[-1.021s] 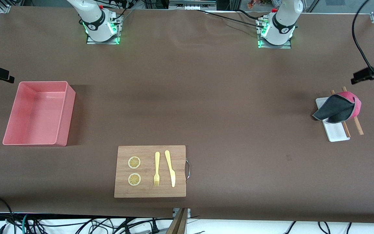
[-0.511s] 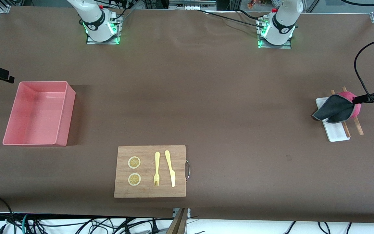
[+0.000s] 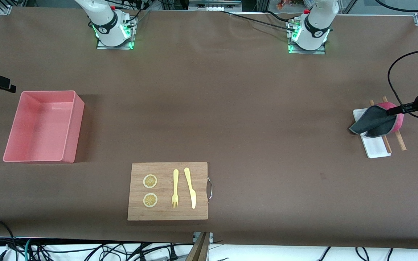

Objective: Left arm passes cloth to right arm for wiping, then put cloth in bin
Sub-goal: 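Close the left gripper on the cloth's pink edge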

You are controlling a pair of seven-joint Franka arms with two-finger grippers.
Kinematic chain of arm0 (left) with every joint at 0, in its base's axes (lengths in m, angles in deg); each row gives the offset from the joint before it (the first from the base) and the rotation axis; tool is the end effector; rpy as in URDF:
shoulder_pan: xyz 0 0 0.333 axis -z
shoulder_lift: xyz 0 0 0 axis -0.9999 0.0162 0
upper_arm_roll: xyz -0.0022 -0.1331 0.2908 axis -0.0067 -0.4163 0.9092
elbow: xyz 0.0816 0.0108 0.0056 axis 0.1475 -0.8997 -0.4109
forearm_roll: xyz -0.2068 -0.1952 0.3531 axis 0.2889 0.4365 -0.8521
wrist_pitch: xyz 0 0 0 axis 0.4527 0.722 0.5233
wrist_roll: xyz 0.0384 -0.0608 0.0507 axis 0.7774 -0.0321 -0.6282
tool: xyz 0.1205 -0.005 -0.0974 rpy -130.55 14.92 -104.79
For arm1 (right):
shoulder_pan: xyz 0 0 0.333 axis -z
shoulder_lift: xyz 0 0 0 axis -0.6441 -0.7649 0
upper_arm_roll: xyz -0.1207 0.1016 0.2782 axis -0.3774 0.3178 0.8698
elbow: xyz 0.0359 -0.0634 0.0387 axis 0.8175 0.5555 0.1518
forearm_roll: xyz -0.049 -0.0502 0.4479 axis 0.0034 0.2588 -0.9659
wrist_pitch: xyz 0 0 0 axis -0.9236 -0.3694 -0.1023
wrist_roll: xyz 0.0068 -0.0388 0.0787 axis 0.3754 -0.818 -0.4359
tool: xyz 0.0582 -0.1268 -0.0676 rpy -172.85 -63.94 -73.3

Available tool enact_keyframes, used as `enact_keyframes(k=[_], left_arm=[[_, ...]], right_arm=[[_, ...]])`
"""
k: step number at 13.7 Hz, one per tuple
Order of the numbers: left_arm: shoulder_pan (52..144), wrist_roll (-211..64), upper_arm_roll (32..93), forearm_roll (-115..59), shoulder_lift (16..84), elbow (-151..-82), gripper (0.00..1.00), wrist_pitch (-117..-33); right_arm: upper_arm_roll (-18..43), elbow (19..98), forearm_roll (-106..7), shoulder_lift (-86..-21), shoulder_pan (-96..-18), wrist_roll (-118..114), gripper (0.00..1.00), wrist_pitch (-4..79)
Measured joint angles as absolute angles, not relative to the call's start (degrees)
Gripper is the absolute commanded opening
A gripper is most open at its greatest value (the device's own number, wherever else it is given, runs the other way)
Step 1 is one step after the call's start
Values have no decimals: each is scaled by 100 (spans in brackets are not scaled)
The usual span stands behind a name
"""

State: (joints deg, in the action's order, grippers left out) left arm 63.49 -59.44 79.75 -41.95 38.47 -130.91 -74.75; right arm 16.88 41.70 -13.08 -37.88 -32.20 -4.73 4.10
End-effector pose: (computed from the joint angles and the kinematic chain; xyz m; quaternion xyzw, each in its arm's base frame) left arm 0.5539 0.2635 0.2437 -0.9864 -0.1248 0.1069 0.0045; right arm 0.6307 -0.0971 0.5486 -0.9971 0.0099 0.0745 0.0136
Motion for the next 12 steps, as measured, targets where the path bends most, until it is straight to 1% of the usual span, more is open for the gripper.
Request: enact_keyframes(k=[2,5,6,7,8,10,12], left_arm=[[6349,-6000,7962,-4195,3848,-13266,100,-7731],[6357,-6050,7940,-4195,3861,-13331,100,-7931],[6357,-6080,7931,-4195,3871,-13336,81,-7958],[6356,-6095,7929,-4196,3880,-13339,74,-7967],[6354,-6096,7930,-4224,3885,-13344,70,-7969],[6348,-6107,7931,-4353,3889,-13346,66,-7970],[6347,-6107,7932,-4371,3889,-13346,59,-7969]], right_arm=[[1688,4170,-1308,-3788,-3220,-473,100,411],[1691,4170,-1308,-3788,-3222,-473,100,414],[1697,4170,-1308,-3788,-3223,-473,100,418],[1707,4170,-1308,-3791,-3224,-473,100,421],[1715,4170,-1308,-3797,-3226,-473,100,421],[1718,4170,-1308,-3810,-3229,-473,100,423],[1720,4170,-1308,-3814,-3232,-473,100,424]])
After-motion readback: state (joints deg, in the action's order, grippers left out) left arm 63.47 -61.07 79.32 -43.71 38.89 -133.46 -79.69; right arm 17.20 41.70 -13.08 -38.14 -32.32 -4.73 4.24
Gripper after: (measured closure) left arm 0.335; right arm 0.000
